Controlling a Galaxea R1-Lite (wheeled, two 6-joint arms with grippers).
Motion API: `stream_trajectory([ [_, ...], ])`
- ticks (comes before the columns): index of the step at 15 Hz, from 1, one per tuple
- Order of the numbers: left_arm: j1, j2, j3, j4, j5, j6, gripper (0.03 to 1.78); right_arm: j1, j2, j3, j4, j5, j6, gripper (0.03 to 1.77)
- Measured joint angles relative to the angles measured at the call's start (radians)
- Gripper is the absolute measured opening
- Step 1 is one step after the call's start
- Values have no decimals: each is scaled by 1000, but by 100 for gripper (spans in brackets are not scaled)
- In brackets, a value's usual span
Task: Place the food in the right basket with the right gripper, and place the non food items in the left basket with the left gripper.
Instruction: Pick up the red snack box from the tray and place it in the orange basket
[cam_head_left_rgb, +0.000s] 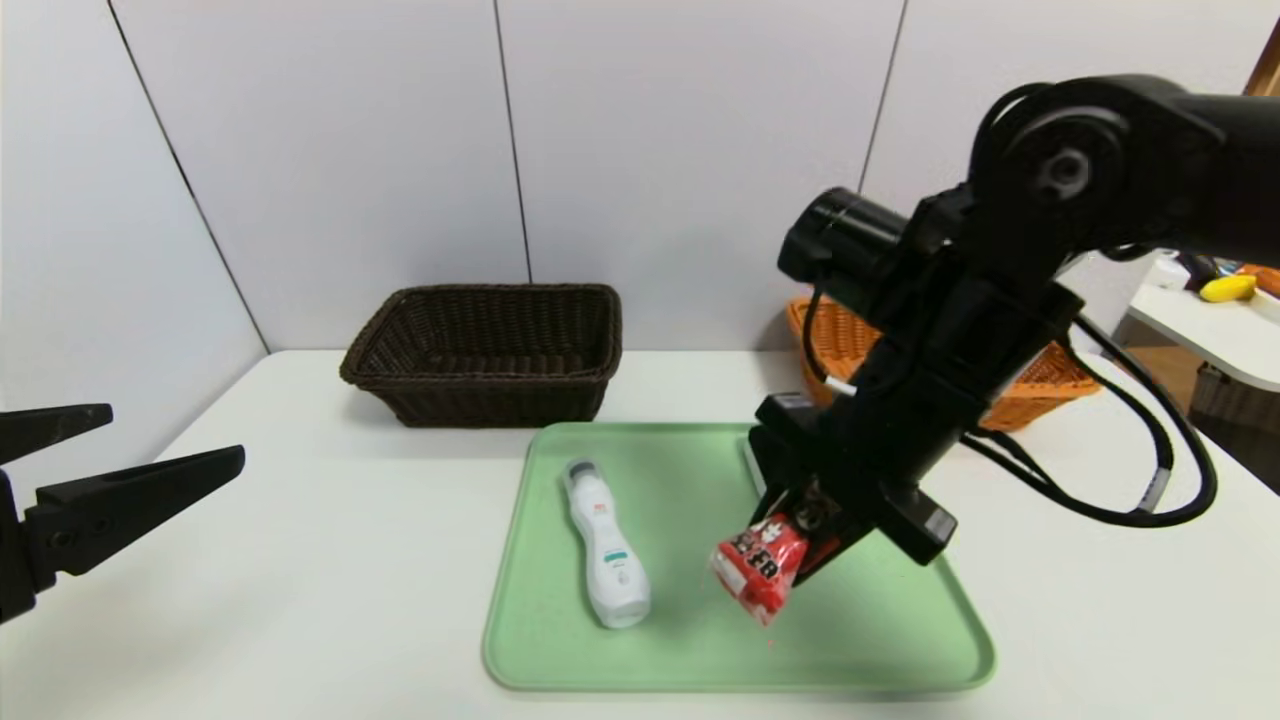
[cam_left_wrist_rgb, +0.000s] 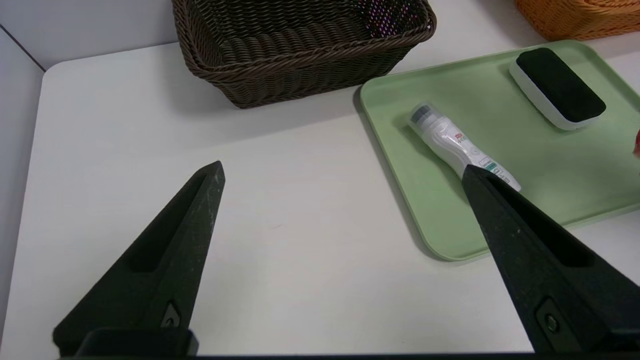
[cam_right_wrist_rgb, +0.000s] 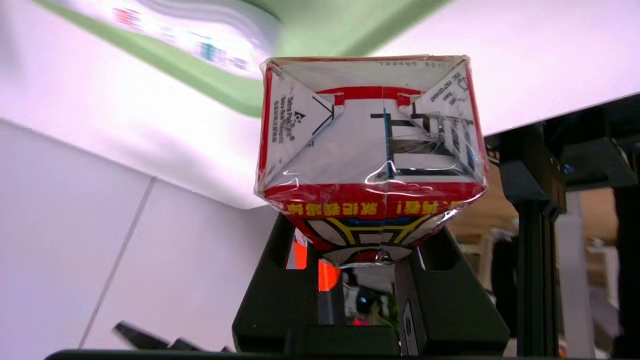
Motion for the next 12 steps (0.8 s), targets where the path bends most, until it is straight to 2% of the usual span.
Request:
stream_trajectory([
  [3,0,-1,7,0,0,1,169,-86,-58,-9,-80,-33,-47,42],
  [6,-1,-6,14,1,0,2,169,-197,-102,-10,-192,-111,-129,42],
  [9,-1,-9,17,4,0,3,169,-303,-126,-11,-287,-222,-230,42],
  [12,-1,-6,17,5,-1,1,169,-385,-113,-11,-387,-372,-370,42],
])
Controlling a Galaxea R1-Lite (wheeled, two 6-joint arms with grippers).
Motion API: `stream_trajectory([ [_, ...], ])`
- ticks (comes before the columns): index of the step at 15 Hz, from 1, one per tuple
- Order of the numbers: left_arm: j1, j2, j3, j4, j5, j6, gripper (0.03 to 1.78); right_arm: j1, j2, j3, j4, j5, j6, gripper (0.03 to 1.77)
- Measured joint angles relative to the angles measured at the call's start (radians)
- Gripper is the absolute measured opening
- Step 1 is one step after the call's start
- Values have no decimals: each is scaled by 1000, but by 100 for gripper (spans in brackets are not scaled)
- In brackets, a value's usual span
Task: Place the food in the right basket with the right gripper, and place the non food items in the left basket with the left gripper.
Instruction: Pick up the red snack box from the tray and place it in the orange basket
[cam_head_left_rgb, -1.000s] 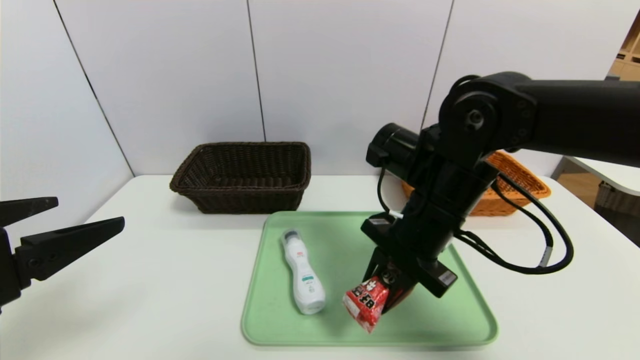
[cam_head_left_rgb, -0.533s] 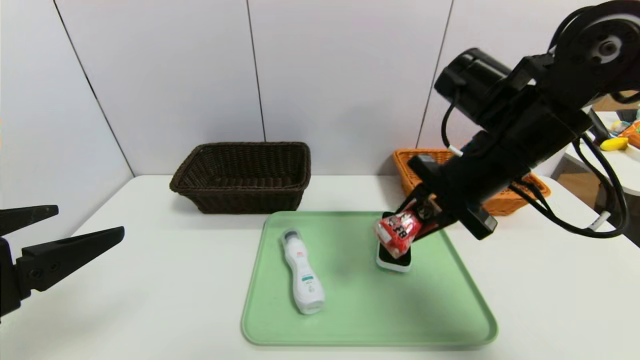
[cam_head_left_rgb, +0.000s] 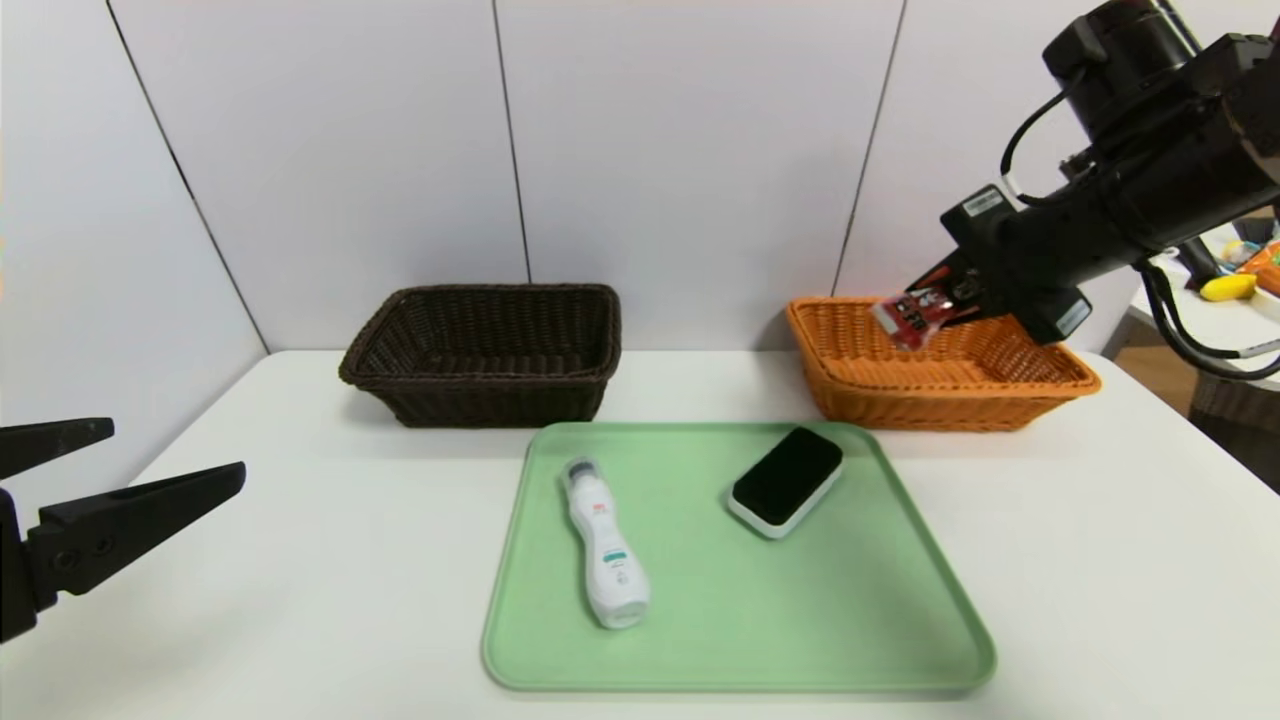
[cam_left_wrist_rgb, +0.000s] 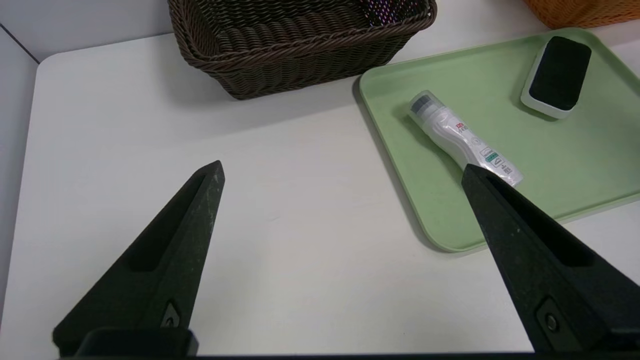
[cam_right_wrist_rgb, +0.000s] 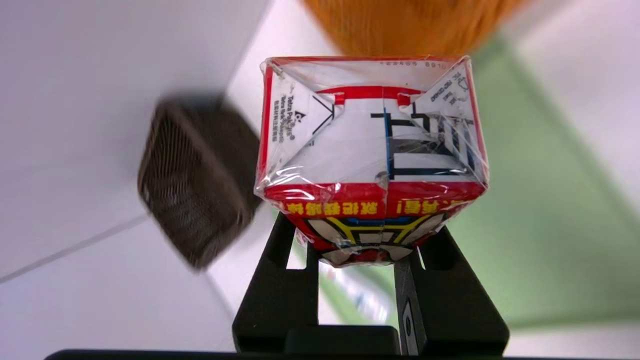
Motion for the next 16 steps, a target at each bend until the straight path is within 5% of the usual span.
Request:
stream_trajectory([
  [2,0,4,0,0,0,0,169,-53,25,1,-87,-48,-67,42],
  [7,0,12,-1,-3,0,-1,169,-144,107,1,-177,-53,-174,42],
  [16,1,189,-58,-117,85,-11,169,-162,180,1,-179,-69,-267,42],
])
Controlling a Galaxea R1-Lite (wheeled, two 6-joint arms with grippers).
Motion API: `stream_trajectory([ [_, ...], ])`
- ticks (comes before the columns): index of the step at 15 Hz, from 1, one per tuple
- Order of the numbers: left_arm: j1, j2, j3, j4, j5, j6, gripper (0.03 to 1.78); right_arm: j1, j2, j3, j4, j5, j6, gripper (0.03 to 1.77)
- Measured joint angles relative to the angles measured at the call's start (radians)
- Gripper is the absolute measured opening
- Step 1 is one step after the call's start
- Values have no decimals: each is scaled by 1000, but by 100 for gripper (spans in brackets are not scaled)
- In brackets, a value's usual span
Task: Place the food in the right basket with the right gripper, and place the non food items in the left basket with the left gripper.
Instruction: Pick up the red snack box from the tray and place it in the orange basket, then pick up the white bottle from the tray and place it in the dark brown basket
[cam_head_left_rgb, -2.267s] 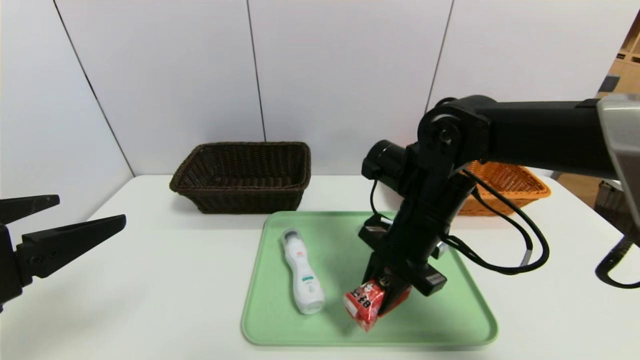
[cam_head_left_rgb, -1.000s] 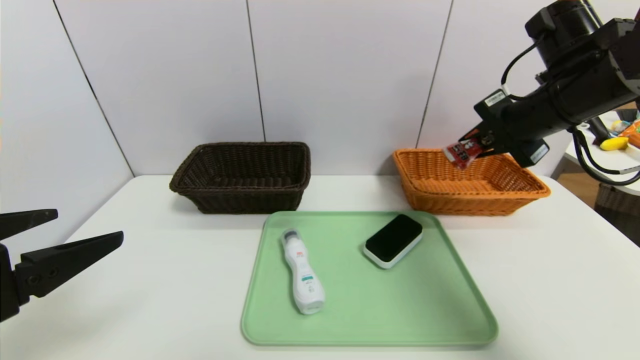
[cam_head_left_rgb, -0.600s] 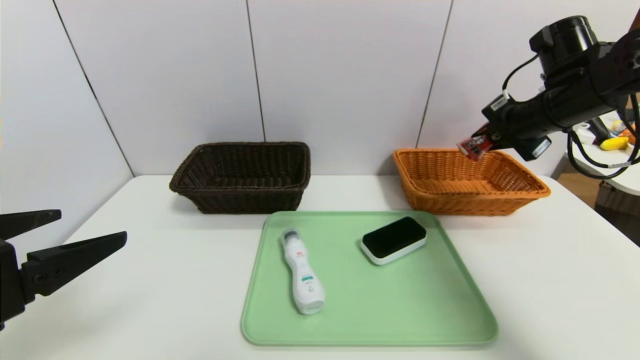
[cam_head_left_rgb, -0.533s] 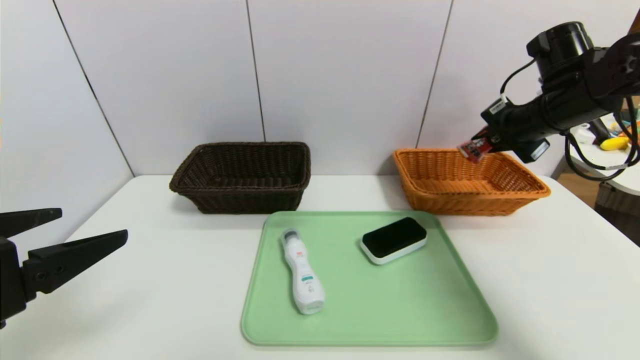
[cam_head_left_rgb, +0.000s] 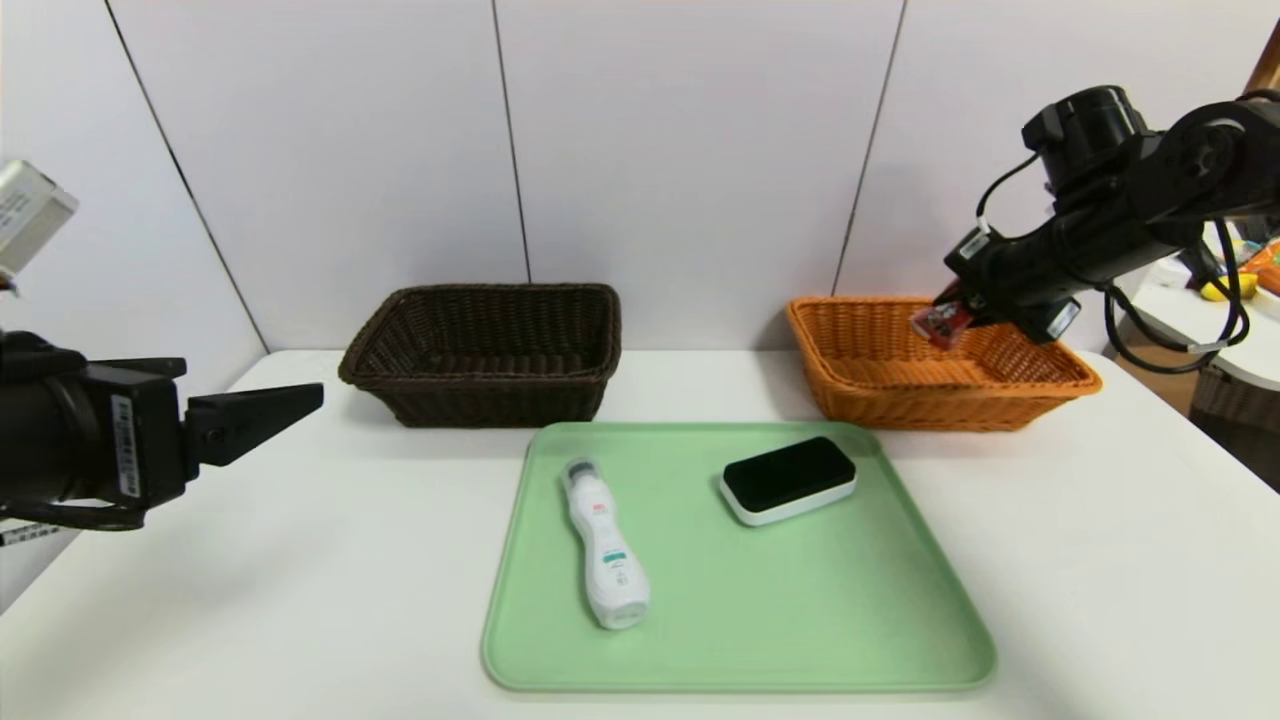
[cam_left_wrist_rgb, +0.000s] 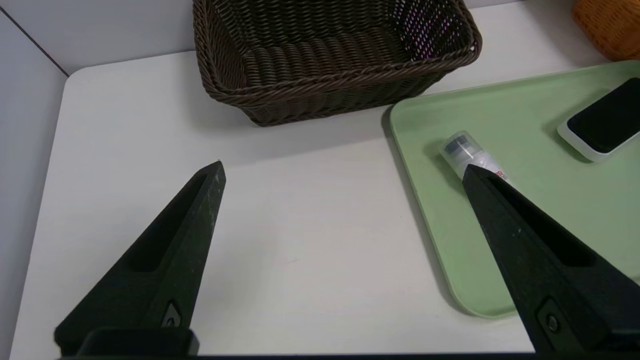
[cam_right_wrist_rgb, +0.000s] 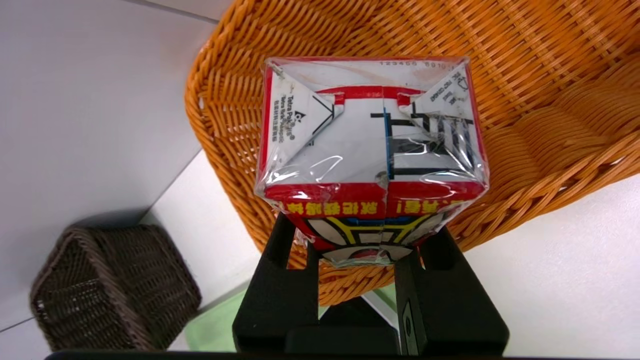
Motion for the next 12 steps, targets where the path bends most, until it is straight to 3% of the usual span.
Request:
stream_trajectory([
  [3,0,22,-3,-3,1,0,169,-6,26,0,-2,-19,-1,43],
  [7,0,31,-4,-2,2,-1,169,-6,37,0,-19,-17,0,95],
  [12,-2,43,-9,0,-1,2,169,5,8,0,6,-16,3,131],
])
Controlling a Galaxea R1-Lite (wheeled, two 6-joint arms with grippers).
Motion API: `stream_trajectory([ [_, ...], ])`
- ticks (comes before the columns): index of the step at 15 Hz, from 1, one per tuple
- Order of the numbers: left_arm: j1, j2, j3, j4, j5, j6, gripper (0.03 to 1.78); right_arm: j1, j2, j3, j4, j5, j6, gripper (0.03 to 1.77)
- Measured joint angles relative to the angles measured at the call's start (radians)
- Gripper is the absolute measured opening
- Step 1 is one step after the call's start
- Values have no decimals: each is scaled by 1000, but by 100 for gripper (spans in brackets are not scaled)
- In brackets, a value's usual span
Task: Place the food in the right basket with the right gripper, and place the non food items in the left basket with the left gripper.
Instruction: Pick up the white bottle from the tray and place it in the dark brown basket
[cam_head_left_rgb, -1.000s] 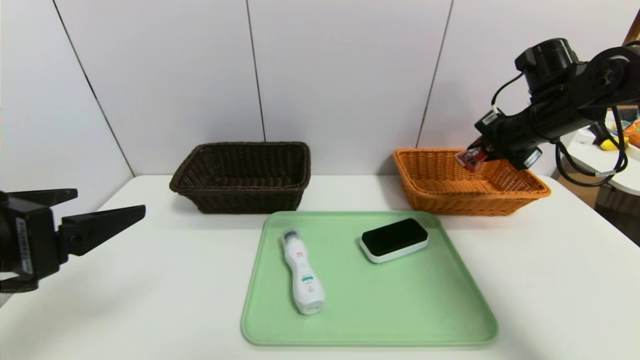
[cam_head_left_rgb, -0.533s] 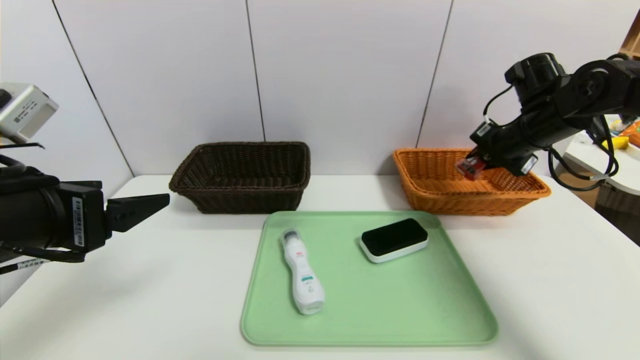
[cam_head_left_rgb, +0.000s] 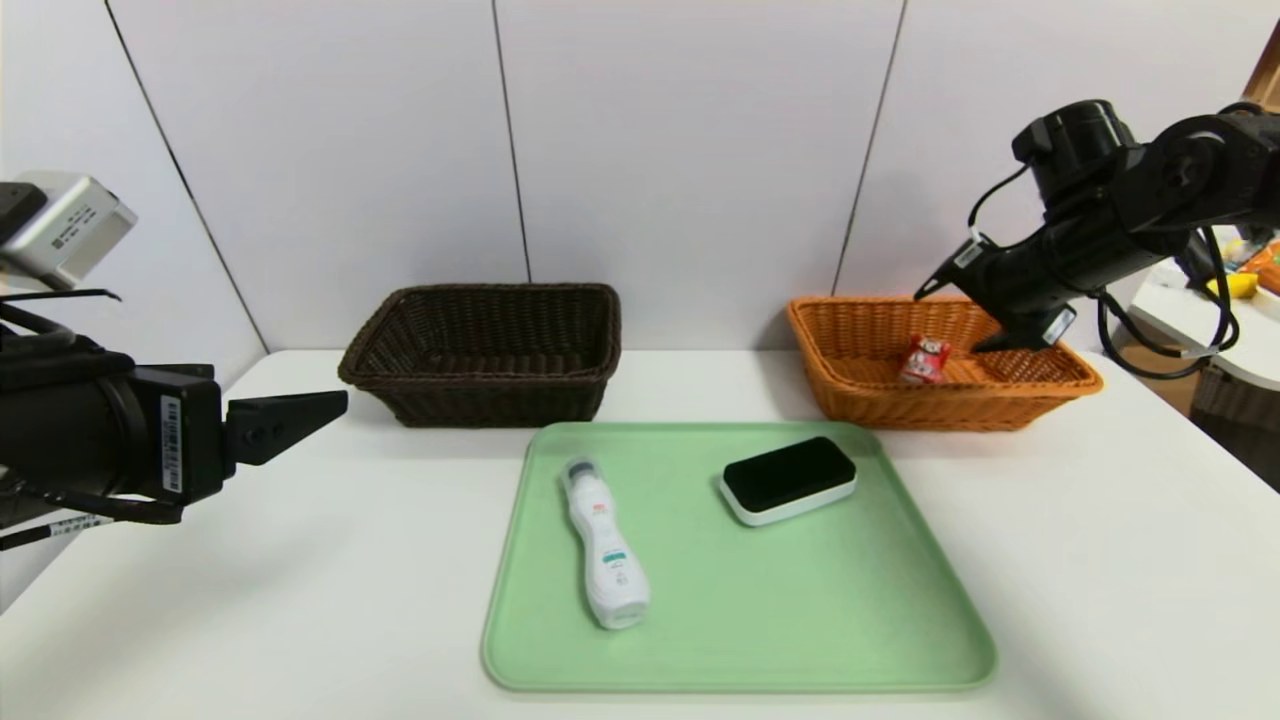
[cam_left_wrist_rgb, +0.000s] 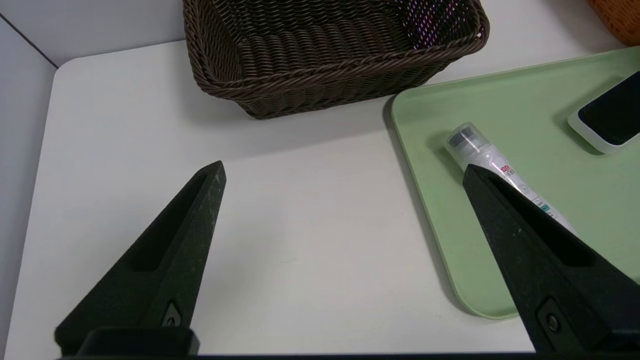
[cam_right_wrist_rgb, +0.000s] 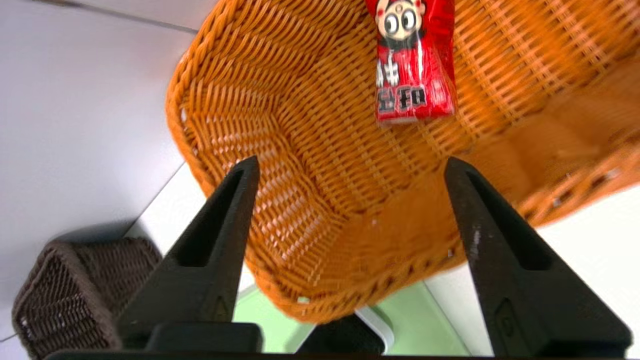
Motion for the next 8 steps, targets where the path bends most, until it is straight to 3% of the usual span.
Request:
stream_trajectory([
  [3,-13,15,-19,2,0,2,169,41,-80,0,40,-24,-51,143],
  [5,-22,29,-25,2,0,2,169,60,-147,9,56,-86,-199,150],
  [8,-31,42,-24,3,2,0,169,61,-253,56,60,-149,-504,156],
])
